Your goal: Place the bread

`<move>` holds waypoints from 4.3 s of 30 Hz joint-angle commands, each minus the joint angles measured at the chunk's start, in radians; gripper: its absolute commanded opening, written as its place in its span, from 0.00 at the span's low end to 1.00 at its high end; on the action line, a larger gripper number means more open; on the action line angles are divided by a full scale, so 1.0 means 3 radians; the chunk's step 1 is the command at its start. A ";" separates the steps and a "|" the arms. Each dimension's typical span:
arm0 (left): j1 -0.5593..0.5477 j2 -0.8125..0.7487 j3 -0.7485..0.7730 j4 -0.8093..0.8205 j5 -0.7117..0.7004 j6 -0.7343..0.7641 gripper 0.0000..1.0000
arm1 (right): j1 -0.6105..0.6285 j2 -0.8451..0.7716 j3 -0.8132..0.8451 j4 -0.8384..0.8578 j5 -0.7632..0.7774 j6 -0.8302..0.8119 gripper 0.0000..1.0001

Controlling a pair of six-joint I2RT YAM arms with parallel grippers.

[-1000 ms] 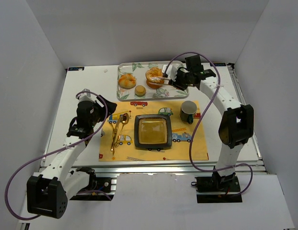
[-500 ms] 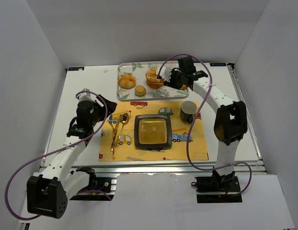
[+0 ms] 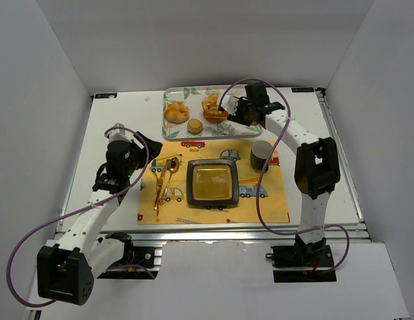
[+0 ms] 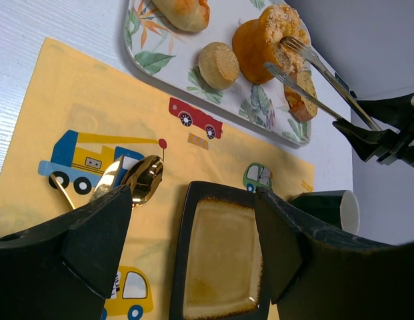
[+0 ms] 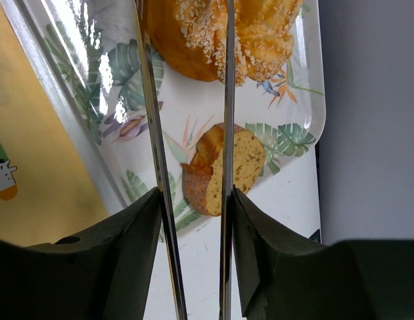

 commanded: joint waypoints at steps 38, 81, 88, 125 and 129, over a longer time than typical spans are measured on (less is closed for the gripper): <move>0.0005 -0.0217 -0.0039 -0.0001 -0.0032 -0.0041 0.83 | 0.0134 -0.0111 -0.0222 0.0374 0.0252 0.0024 0.26; 0.0005 -0.0330 0.0007 -0.0088 -0.0068 -0.0036 0.83 | 0.0129 -0.3077 -0.2430 -0.1359 -0.1650 -0.0257 0.50; 0.0005 -0.0345 0.0007 -0.0114 -0.0063 -0.0026 0.83 | 0.0129 -0.3128 -0.2262 -0.1477 -0.1794 -0.0196 0.50; 0.0005 -0.0386 -0.0004 -0.0140 -0.0185 -0.0123 0.83 | -0.0116 0.0242 0.0326 0.0042 -0.1037 0.4273 0.48; 0.0005 -0.0315 0.0042 -0.0145 -0.0180 -0.0118 0.83 | -0.0137 0.0267 0.0208 0.0083 -0.1128 0.4472 0.50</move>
